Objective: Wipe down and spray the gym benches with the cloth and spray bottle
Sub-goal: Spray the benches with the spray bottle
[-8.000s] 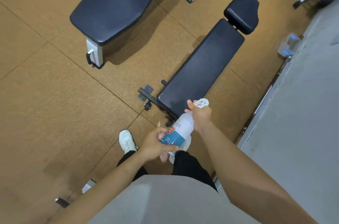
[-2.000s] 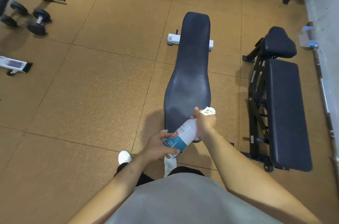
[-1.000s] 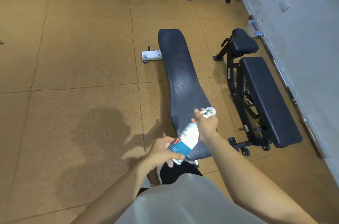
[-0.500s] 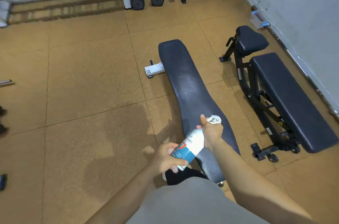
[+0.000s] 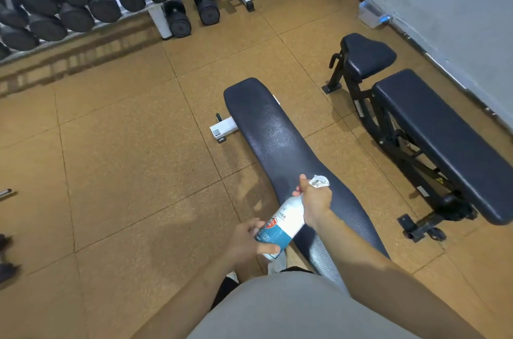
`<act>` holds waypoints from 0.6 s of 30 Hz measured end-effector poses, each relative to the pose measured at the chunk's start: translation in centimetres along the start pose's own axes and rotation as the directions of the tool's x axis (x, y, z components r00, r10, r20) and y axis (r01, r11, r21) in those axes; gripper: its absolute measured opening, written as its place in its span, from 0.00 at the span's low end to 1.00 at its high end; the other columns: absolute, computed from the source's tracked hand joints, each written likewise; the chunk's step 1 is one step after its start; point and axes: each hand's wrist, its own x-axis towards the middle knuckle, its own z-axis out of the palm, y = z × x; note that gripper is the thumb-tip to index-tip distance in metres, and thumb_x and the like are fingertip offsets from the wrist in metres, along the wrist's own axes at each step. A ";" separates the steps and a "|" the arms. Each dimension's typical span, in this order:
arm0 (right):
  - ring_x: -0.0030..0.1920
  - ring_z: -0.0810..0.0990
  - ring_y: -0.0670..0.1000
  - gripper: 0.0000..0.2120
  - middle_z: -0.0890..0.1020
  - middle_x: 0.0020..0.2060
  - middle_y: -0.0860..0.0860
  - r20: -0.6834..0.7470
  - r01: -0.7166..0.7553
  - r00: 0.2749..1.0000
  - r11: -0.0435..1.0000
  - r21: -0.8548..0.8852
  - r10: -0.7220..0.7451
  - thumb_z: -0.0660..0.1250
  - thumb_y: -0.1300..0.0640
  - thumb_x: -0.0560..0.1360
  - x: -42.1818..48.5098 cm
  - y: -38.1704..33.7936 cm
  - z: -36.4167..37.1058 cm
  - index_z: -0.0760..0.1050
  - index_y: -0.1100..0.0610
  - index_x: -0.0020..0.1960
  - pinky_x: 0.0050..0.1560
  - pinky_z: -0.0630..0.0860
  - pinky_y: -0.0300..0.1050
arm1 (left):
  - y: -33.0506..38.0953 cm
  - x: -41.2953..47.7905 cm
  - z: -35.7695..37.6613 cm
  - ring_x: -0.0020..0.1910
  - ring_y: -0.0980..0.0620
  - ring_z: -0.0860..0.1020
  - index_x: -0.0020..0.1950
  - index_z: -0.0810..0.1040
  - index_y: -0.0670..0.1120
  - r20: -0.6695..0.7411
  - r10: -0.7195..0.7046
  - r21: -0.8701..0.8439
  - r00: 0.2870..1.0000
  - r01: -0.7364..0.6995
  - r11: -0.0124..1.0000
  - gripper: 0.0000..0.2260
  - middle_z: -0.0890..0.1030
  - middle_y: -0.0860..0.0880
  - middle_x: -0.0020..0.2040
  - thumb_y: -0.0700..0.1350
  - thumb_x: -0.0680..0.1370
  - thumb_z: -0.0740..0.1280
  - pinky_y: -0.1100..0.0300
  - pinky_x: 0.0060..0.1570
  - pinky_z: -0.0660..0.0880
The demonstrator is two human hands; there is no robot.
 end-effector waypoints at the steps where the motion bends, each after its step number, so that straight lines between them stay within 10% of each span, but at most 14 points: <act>1: 0.30 0.82 0.53 0.12 0.83 0.35 0.56 -0.018 -0.003 1.000 1.000 0.019 0.003 0.76 0.55 0.75 0.3 -0.1 0.2 0.78 0.61 0.52 0.44 0.84 0.58 | 0.4 0.5 -0.5 0.61 0.58 0.80 0.64 0.82 0.49 0.014 -0.004 0.023 1.000 0.003 1.000 0.31 0.82 0.54 0.64 0.50 0.63 0.85 0.64 0.55 0.79; 6: 0.31 0.83 0.53 0.10 0.83 0.42 0.57 -0.040 0.012 0.999 0.998 0.065 -0.009 0.77 0.58 0.75 1.0 -0.9 1.0 0.77 0.56 0.51 0.37 0.82 0.51 | 1.6 2.8 -2.5 0.52 0.55 0.86 0.58 0.84 0.52 0.155 0.017 0.062 0.988 -0.027 0.998 0.26 0.88 0.55 0.52 0.53 0.62 0.84 0.50 0.59 0.82; 12: 0.27 0.78 0.55 0.16 0.79 0.34 0.61 -0.189 0.010 0.982 0.990 0.141 0.017 0.81 0.56 0.70 0.4 -1.2 2.1 0.74 0.60 0.44 0.34 0.79 0.51 | 3.5 4.9 -5.5 0.49 0.61 0.83 0.55 0.85 0.48 0.317 0.101 0.166 0.943 -0.160 0.973 0.20 0.86 0.54 0.50 0.45 0.65 0.84 0.68 0.46 0.78; 18: 0.29 0.80 0.53 0.12 0.81 0.39 0.55 -0.256 0.053 0.967 0.983 0.174 -0.006 0.79 0.61 0.72 -0.6 -1.3 4.7 0.75 0.56 0.47 0.37 0.81 0.50 | 4.4 7.1 -9.3 0.49 0.57 0.86 0.56 0.85 0.48 0.422 0.039 0.162 0.906 -0.117 0.980 0.22 0.87 0.52 0.50 0.46 0.63 0.85 0.58 0.46 0.84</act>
